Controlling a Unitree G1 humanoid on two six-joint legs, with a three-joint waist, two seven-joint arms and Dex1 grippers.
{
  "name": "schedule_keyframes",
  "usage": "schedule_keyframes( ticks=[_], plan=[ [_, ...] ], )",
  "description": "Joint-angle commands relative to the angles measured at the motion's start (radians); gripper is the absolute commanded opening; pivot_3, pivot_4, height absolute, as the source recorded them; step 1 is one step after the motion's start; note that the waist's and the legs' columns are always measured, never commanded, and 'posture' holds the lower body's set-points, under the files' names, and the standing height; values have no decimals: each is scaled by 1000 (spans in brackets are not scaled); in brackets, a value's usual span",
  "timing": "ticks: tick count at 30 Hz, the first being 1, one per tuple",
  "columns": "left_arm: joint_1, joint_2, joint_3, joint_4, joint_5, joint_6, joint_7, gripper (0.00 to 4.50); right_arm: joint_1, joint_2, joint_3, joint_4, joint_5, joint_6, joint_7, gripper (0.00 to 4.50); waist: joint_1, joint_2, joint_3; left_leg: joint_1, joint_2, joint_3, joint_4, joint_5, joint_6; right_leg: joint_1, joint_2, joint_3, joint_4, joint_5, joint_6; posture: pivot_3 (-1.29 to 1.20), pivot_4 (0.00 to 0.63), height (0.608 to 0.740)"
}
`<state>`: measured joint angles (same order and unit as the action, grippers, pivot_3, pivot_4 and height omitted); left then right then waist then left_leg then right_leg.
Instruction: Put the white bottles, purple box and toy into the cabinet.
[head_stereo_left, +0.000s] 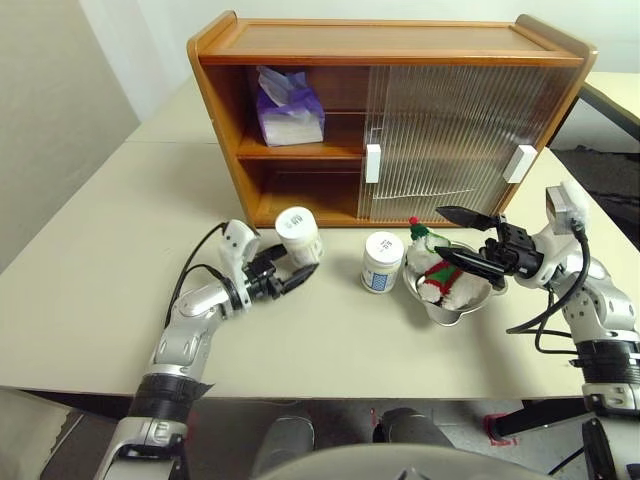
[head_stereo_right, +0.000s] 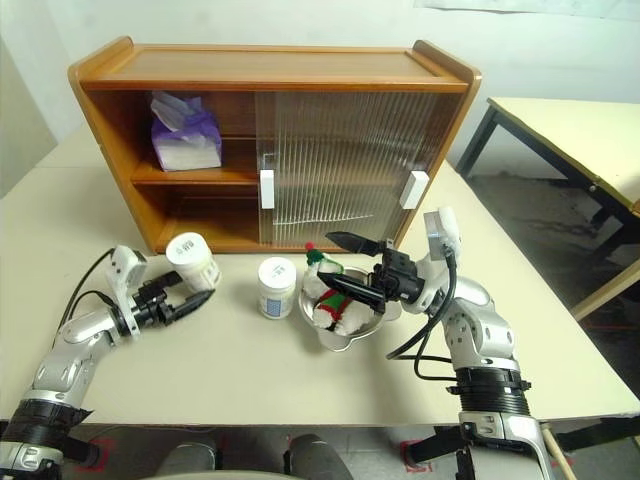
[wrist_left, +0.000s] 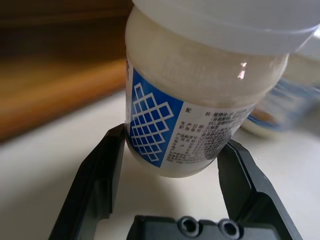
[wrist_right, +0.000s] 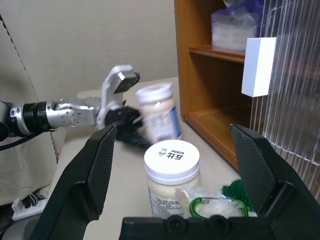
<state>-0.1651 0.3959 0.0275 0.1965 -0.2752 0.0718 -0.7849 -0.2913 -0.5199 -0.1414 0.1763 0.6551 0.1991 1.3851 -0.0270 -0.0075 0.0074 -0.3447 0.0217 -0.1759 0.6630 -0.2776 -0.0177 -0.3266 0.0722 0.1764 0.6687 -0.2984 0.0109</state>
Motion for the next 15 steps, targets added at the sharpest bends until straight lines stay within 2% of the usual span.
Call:
schedule_keyframes(
  ticks=[1,8,15],
  plan=[
    [-79,-8,45,23,19,25,110,3106,-3,6,13,-6,-7,6,1,4500,2,0,0,0,0,0,0,0,0,0,0,0,0,0,0,-63,4,740],
    [-233,-76,32,155,75,87,270,3106,-13,8,16,4,-9,4,5,4500,6,-1,1,1,-1,0,1,2,0,3,0,1,-1,1,2,-59,8,740],
    [-351,-136,5,319,128,90,336,3106,-9,7,13,-4,-8,4,-1,4500,8,-4,2,0,-1,0,1,4,-2,3,0,1,-2,1,4,-76,5,740]
  ],
)
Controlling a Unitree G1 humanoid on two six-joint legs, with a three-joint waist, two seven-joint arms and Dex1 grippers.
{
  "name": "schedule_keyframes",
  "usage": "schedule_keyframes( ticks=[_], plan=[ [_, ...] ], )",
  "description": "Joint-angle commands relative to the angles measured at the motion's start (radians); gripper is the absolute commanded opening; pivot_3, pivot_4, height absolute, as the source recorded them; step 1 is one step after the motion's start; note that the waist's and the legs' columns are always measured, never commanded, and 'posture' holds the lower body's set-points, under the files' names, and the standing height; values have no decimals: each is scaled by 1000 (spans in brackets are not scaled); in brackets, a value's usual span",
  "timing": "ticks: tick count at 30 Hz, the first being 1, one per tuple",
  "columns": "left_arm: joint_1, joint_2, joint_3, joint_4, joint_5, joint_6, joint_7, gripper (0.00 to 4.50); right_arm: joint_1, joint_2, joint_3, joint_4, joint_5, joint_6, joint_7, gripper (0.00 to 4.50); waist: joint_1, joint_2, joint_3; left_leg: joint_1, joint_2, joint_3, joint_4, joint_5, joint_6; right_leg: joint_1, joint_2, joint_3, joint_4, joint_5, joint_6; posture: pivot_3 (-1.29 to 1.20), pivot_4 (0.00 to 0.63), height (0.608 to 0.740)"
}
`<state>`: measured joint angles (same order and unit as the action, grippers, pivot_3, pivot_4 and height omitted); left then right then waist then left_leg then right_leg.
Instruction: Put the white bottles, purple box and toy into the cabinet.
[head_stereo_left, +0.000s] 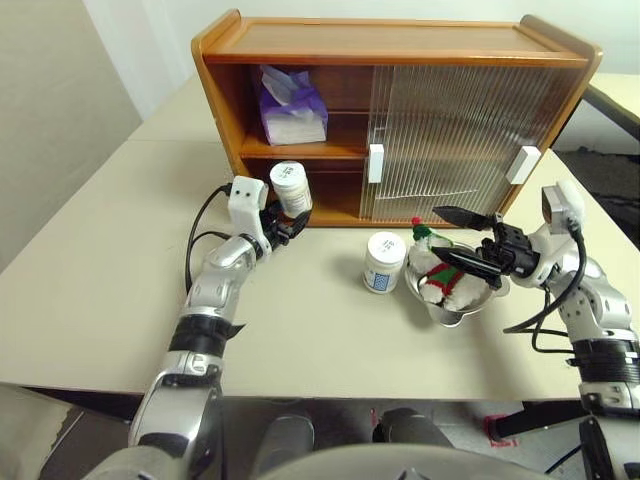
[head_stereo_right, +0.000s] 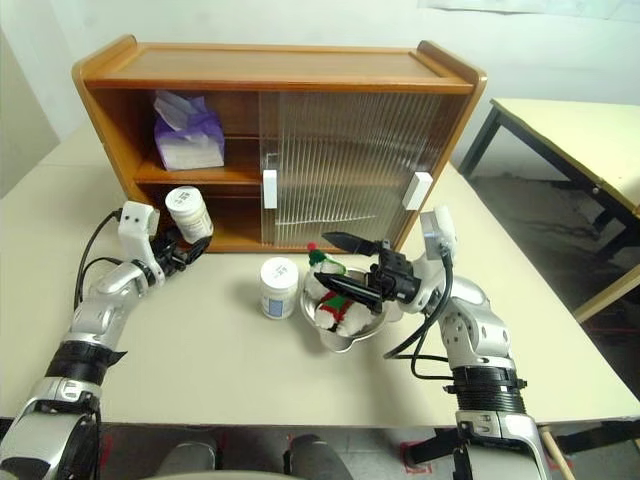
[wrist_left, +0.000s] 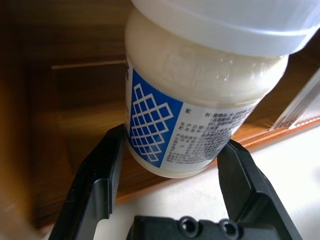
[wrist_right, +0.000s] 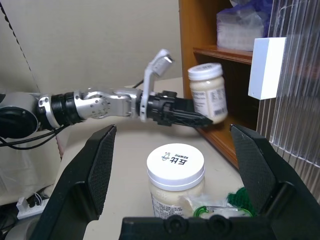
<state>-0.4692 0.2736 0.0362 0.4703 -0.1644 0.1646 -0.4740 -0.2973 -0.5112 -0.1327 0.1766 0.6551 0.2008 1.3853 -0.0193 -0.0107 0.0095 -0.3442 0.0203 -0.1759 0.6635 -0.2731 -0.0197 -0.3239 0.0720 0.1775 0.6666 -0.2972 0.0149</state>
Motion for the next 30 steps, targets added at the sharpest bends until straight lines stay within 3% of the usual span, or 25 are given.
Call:
schedule_keyframes(
  ticks=[1,11,16,30],
  plan=[
    [-63,-17,-4,70,22,-6,31,3106,-3,-1,4,-5,-8,2,-2,4500,0,-1,0,0,0,0,0,0,0,0,0,0,0,0,0,-76,5,740],
    [-203,-32,2,273,57,-18,94,3106,-9,-2,5,-1,-11,-1,-3,4500,-3,-1,1,0,-1,0,0,1,2,0,0,1,-1,1,4,-82,3,740],
    [-237,-54,6,340,60,-32,119,3106,-11,-2,5,0,-12,-2,-2,4500,-1,-2,1,1,-1,0,0,4,4,1,0,1,-1,1,12,-85,2,740],
    [-307,-82,6,489,66,-90,148,3106,-15,-2,3,2,-16,-5,0,4500,-1,-3,2,3,-2,0,1,6,5,3,0,1,0,3,12,-97,0,740]
  ],
)
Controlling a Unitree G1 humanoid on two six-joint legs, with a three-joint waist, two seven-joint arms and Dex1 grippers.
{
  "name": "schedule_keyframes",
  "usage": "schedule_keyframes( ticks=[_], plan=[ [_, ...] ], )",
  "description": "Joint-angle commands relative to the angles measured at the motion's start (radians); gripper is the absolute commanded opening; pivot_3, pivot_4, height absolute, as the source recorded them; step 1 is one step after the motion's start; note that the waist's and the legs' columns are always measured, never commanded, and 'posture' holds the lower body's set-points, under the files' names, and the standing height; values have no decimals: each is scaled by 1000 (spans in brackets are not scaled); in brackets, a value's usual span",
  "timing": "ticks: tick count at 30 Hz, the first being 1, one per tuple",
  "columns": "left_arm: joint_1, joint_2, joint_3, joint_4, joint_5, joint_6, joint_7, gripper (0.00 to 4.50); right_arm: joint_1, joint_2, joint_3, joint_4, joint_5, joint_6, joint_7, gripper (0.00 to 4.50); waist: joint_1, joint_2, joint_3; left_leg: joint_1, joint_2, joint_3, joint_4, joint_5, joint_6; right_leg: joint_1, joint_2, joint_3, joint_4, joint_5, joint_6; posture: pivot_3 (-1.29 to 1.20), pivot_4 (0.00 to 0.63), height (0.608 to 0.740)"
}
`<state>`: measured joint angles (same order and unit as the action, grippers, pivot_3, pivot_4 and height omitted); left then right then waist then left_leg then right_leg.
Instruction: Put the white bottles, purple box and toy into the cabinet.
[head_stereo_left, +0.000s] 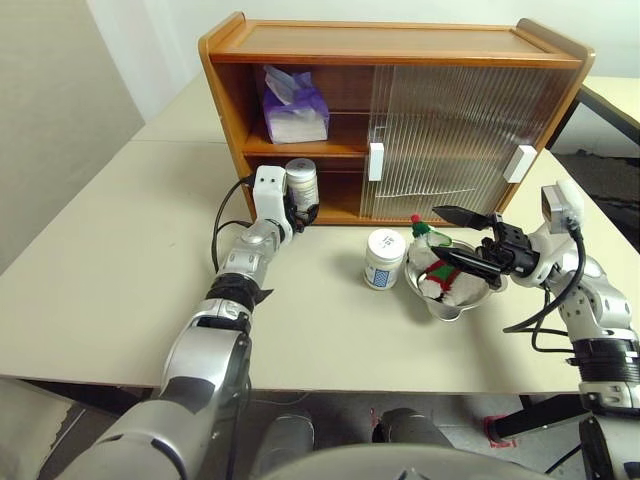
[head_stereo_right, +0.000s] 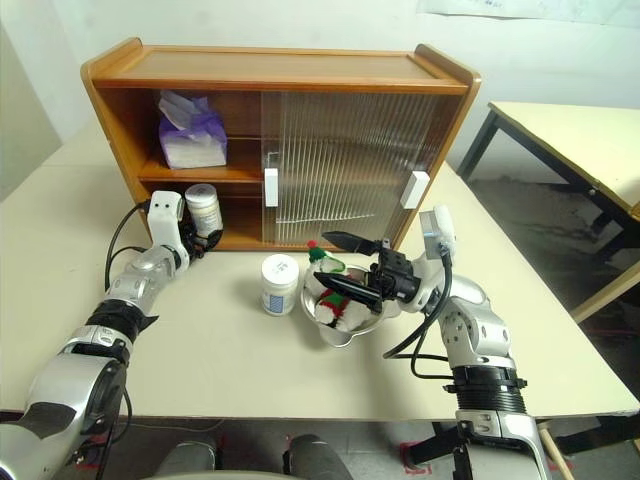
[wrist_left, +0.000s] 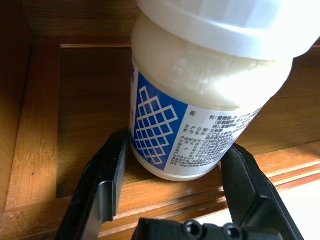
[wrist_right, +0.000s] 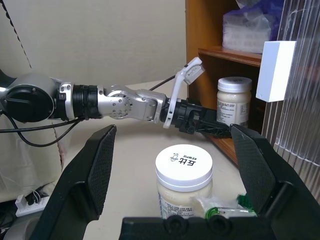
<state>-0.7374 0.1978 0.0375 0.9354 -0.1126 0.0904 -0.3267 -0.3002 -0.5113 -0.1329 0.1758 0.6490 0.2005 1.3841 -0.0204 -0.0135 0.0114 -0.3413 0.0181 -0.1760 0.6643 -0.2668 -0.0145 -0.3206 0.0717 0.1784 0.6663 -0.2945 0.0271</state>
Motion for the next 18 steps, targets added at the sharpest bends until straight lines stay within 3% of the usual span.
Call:
schedule_keyframes(
  ticks=[1,4,8,18],
  plan=[
    [-43,-8,4,31,16,-19,2,3106,-13,-2,4,3,-10,-6,1,4500,0,0,0,0,0,0,0,0,0,0,0,0,0,0,0,-99,0,740],
    [-51,-13,1,42,18,-26,-2,3296,-12,-2,3,3,-10,-6,3,4500,1,-1,0,0,0,0,0,1,0,0,0,0,0,0,0,-99,0,740],
    [-48,-18,-3,39,18,-33,-17,4476,-13,-1,4,7,-11,-8,5,4500,0,-1,1,0,-1,0,0,1,0,0,0,0,0,0,0,-99,0,740],
    [55,-10,-8,-115,12,13,-36,4476,-12,9,13,9,-16,-13,5,4500,-6,-1,1,-1,-1,0,-1,1,0,0,0,0,-1,-1,1,-85,0,740]
  ],
)
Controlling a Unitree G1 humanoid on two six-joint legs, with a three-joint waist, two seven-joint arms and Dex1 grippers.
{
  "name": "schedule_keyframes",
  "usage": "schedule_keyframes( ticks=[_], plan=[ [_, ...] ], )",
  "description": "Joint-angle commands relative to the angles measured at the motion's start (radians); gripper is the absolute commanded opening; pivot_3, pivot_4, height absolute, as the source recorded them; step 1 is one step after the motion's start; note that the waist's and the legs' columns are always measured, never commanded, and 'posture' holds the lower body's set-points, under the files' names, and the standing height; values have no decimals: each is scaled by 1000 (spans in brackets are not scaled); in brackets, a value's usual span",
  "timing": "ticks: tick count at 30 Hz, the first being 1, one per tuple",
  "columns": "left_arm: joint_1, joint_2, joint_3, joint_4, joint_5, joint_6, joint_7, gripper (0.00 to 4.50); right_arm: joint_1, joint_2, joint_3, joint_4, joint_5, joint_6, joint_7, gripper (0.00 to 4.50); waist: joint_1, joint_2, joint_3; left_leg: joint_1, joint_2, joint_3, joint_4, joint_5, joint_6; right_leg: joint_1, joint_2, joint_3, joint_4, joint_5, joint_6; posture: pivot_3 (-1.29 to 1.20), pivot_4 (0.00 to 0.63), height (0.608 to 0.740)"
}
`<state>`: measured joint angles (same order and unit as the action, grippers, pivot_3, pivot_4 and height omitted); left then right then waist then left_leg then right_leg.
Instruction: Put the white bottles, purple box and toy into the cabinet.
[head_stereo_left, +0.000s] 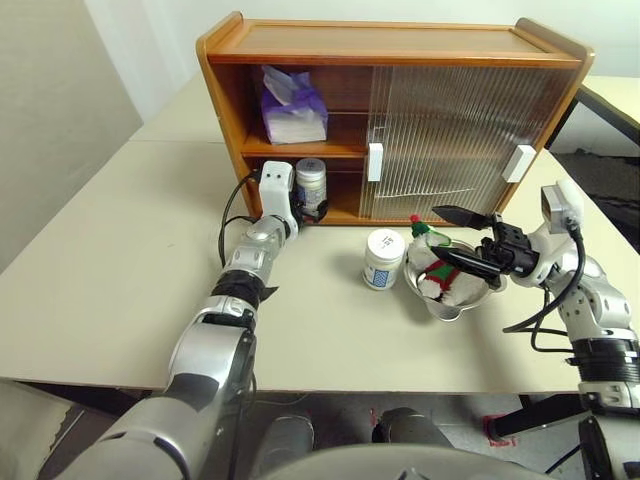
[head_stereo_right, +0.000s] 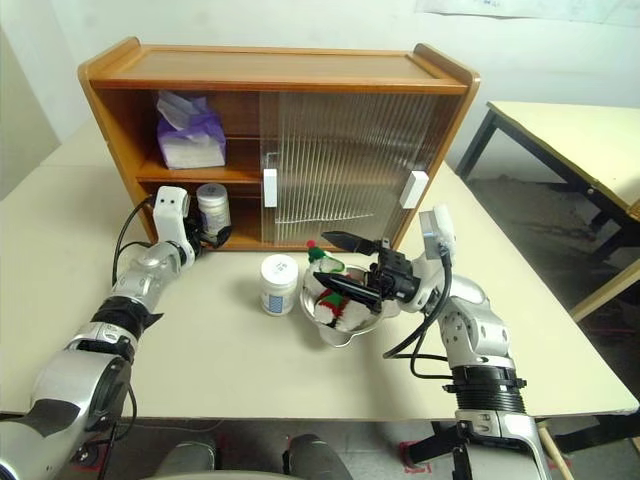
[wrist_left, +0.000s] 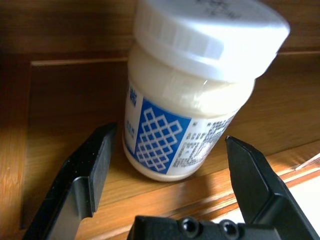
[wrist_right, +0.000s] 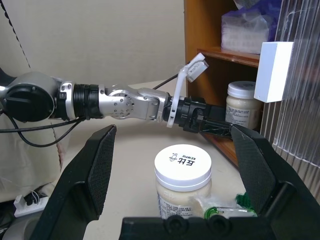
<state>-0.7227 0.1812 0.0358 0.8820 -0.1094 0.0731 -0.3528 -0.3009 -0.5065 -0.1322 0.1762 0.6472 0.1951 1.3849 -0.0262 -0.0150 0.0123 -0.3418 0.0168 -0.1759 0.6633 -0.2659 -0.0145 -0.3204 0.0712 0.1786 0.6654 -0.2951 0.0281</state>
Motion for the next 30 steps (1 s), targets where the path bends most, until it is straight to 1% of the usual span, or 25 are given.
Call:
schedule_keyframes(
  ticks=[1,7,14,15,16,20,22,23,26,27,30],
  plan=[
    [56,9,-7,-88,8,38,-12,4476,-11,5,14,10,-15,-8,5,4500,-1,0,0,0,0,0,0,0,0,0,0,0,0,0,0,-85,0,740],
    [147,38,-8,-263,18,118,9,4476,-18,12,19,20,-22,-11,10,4500,-2,0,0,0,0,0,-1,0,0,0,0,0,0,-1,-1,-74,0,740],
    [197,60,12,-378,6,152,39,4476,-22,17,17,27,-26,-13,15,4500,3,0,0,0,0,0,-1,0,0,0,0,0,0,-1,-1,-74,0,740],
    [200,63,21,-386,3,150,47,4074,-22,17,17,27,-27,-14,17,4500,2,0,0,0,0,0,-1,0,0,0,0,0,0,-1,-2,-74,0,740],
    [201,65,26,-391,2,151,53,3863,-22,18,18,28,-28,-14,17,4500,2,0,0,0,0,0,-1,0,0,0,0,0,0,0,-2,-69,0,740],
    [185,70,25,-369,11,143,65,2463,-25,19,18,30,-29,-15,18,4500,2,0,0,1,0,0,-2,0,0,0,0,0,0,1,-5,-70,0,740],
    [172,69,25,-351,13,137,71,1630,-26,18,18,32,-31,-17,18,4500,3,0,0,1,0,0,-1,0,0,0,0,0,0,3,-8,-71,0,740],
    [164,68,27,-341,14,132,78,1356,-26,18,18,33,-32,-17,18,4500,4,-1,0,0,0,0,-1,0,0,0,0,0,0,3,-9,-74,0,740],
    [139,66,25,-306,18,124,86,229,-25,17,18,32,-32,-18,18,4500,4,-1,1,1,0,0,-1,0,0,0,0,0,0,4,-10,-76,0,740],
    [131,66,23,-293,20,120,87,26,-25,17,18,31,-32,-18,18,4500,4,-1,1,1,0,0,-1,0,0,0,0,0,0,4,-10,-77,0,740],
    [102,69,8,-248,40,104,92,26,-25,18,19,31,-33,-18,17,4500,3,-1,1,1,0,0,-1,0,0,0,0,0,0,4,-10,-80,0,740]
  ],
)
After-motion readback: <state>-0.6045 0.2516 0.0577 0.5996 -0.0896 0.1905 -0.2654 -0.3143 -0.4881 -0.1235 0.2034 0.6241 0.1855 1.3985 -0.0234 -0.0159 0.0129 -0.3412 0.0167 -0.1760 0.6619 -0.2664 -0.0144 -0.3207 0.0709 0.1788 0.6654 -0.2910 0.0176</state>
